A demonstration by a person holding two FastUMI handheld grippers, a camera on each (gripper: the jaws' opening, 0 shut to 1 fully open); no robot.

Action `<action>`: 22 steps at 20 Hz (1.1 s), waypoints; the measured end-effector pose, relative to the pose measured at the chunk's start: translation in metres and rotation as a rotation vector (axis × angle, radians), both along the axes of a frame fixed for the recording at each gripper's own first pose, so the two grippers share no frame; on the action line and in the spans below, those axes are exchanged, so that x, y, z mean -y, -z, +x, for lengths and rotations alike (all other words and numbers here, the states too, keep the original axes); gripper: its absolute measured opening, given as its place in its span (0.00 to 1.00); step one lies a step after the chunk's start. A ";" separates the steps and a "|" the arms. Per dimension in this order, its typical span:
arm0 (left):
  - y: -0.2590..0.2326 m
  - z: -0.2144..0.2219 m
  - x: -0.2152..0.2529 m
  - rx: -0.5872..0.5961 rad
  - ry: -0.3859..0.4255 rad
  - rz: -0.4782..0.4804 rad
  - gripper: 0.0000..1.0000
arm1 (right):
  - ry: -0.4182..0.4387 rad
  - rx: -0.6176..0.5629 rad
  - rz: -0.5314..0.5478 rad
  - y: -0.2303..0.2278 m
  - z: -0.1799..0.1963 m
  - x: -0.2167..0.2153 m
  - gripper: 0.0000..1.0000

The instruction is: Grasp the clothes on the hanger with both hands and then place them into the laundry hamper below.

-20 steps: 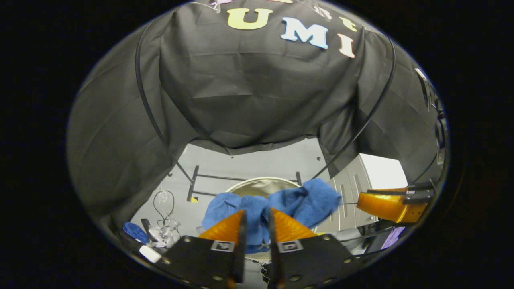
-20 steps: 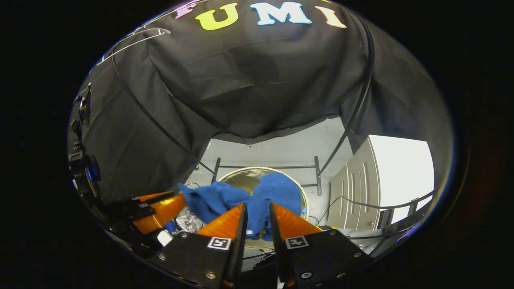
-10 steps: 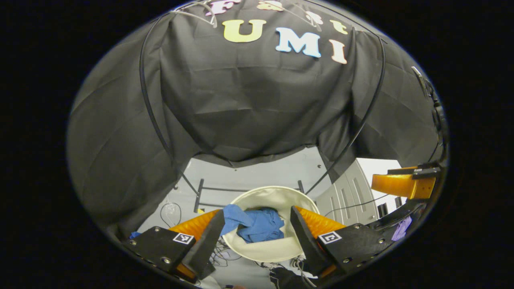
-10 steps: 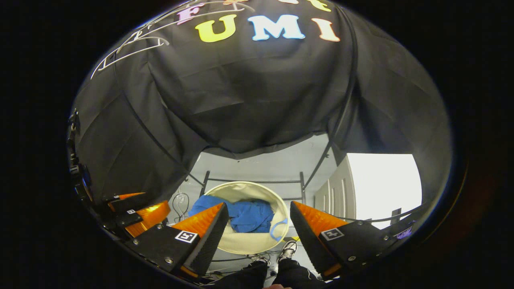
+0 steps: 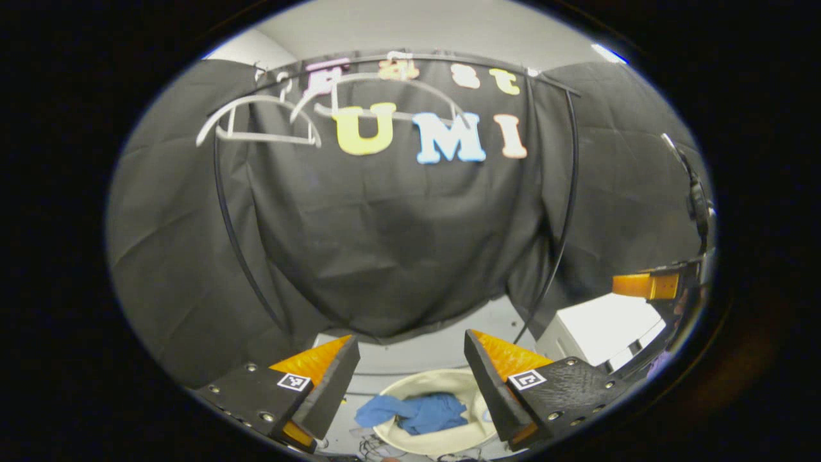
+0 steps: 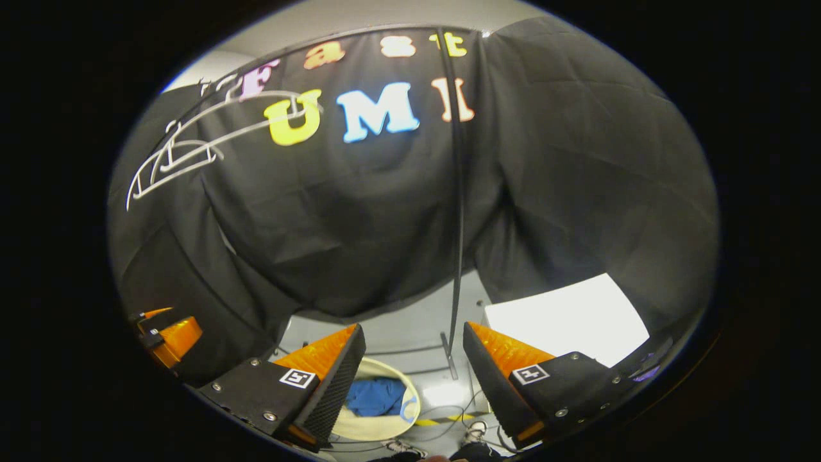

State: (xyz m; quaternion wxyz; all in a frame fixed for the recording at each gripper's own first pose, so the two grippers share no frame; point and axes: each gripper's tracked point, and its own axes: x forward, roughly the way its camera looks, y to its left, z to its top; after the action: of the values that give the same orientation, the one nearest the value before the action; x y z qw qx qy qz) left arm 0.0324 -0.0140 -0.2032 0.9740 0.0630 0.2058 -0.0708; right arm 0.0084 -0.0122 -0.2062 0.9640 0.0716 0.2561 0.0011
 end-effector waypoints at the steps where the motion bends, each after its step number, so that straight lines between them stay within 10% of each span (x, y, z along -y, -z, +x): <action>1: -0.025 0.003 0.011 0.040 -0.013 -0.022 0.96 | 0.005 0.050 0.002 -0.013 0.007 0.013 0.95; 13: -0.224 -0.054 0.107 0.452 -0.190 -0.091 0.94 | -0.018 0.466 0.018 -0.155 0.051 0.128 0.91; 22: -0.247 -0.074 0.071 0.493 -0.225 -0.205 0.94 | 0.041 0.544 -0.075 -0.187 0.034 0.157 0.95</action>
State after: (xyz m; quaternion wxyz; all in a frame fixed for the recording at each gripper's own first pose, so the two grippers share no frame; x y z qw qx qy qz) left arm -0.0416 -0.0851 0.0443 0.9977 -0.0435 -0.0397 0.0349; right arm 0.0428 -0.1696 -0.0192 0.9991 0.0383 -0.0139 -0.0089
